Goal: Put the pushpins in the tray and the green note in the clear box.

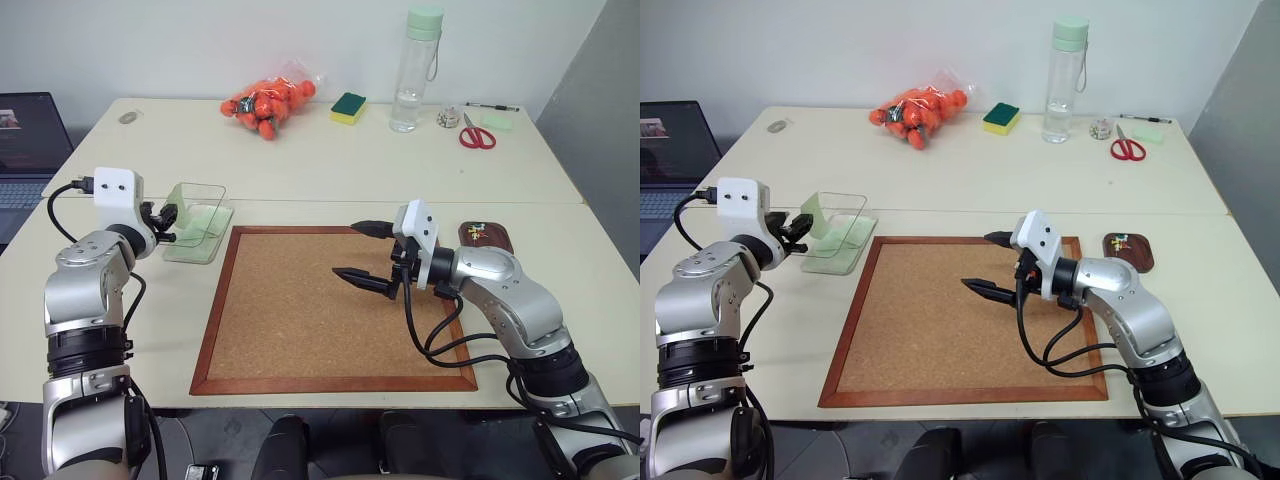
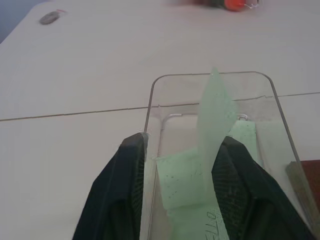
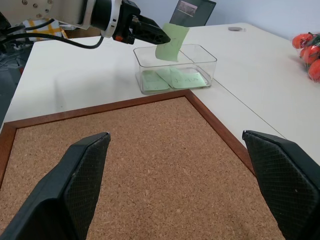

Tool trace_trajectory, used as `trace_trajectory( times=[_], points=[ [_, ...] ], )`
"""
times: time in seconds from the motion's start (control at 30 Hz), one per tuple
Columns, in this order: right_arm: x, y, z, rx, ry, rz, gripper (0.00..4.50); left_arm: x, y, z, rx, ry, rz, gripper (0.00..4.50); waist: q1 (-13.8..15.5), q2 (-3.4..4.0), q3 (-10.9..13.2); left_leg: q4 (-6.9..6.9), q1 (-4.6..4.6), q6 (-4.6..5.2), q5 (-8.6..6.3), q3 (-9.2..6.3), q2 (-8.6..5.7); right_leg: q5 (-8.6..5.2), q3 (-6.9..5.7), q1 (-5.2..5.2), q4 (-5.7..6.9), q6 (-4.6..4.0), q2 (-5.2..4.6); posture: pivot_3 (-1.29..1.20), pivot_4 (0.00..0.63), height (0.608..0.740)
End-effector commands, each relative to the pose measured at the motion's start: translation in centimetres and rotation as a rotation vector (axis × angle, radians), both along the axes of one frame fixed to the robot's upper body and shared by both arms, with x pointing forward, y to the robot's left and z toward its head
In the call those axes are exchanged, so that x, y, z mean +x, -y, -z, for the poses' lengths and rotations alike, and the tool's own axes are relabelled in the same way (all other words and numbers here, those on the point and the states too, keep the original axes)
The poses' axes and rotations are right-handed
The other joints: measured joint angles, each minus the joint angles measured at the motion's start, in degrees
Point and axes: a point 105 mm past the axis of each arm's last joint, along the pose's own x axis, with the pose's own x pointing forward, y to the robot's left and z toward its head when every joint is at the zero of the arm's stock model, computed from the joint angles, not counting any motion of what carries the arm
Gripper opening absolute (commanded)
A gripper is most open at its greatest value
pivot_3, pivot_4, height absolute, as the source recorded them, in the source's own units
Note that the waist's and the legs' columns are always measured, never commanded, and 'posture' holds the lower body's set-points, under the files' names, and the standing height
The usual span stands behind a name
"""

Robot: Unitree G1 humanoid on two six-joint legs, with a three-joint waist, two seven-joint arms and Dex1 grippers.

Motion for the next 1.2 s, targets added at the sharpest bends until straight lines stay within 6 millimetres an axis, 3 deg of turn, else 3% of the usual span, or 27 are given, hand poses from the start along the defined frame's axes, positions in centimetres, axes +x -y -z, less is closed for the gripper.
trace_trajectory(
  times=[0.03,0.2,0.47,0.6,0.73,0.9,1.03,1.2],
  points=[
    [-0.4,0.1,-1.3,0.018,0.052,-0.016,4.50,0.2,0.6,-1.5,-0.065,0.051,0.019,2.99,0.0,0.00,0.0,0.00,0.00,0.00,0.00,-0.01,0.01,0.00,0.00,0.00,0.01,0.00,0.00,0.00,0.150,0.740],
    [-0.4,0.2,-1.4,0.020,0.054,-0.014,4.50,0.4,1.6,-1.6,-0.052,0.059,0.052,3.96,0.0,0.00,0.0,0.01,-0.01,0.00,0.00,0.01,-0.01,0.00,0.01,0.00,0.00,0.00,-0.02,0.00,0.150,0.740],
    [-0.4,0.3,-1.4,0.022,0.055,-0.008,4.50,0.4,2.9,-1.9,-0.024,0.097,0.078,3.96,0.0,0.00,0.0,0.01,0.00,0.00,0.00,0.01,0.00,0.00,0.01,0.00,0.00,0.00,-0.02,0.00,0.150,0.740],
    [-0.4,0.7,-1.4,0.026,0.056,0.001,4.50,-0.4,3.3,-3.4,0.059,0.186,0.098,3.96,0.0,0.00,0.0,-0.01,-0.01,-0.01,0.00,0.01,0.01,0.00,0.02,0.00,-0.01,0.00,-0.02,0.00,0.150,0.740],
    [-0.3,1.4,-1.0,0.022,0.059,0.024,4.50,-2.1,6.1,-4.4,0.188,0.243,0.227,3.96,0.0,0.00,0.0,-0.02,-0.01,-0.01,0.00,0.02,0.02,0.00,0.04,-0.01,-0.03,0.00,-0.09,0.00,0.150,0.740],
    [0.1,4.1,-0.1,0.051,0.092,0.139,4.50,-5.7,10.9,-2.2,0.194,0.237,0.372,3.96,0.1,-0.07,-0.1,-0.03,-0.01,-0.01,0.00,0.09,-0.04,0.00,0.10,0.05,-0.10,0.00,-0.21,0.00,0.150,0.740],
    [-0.3,5.9,0.8,0.077,0.095,0.219,4.50,-7.6,12.3,-0.1,0.119,0.211,0.395,3.96,0.1,-0.07,-0.1,-0.02,0.00,0.00,0.00,0.09,0.01,0.00,0.09,0.09,-0.13,0.00,-0.20,0.00,0.150,0.740],
    [-0.9,6.4,2.0,0.098,0.065,0.264,4.50,-8.2,13.0,1.0,0.102,0.207,0.419,3.96,0.1,-0.07,-0.1,-0.02,0.09,0.00,0.00,0.07,-0.01,0.00,0.07,0.11,-0.10,0.00,-0.07,0.00,0.150,0.740]
  ],
)
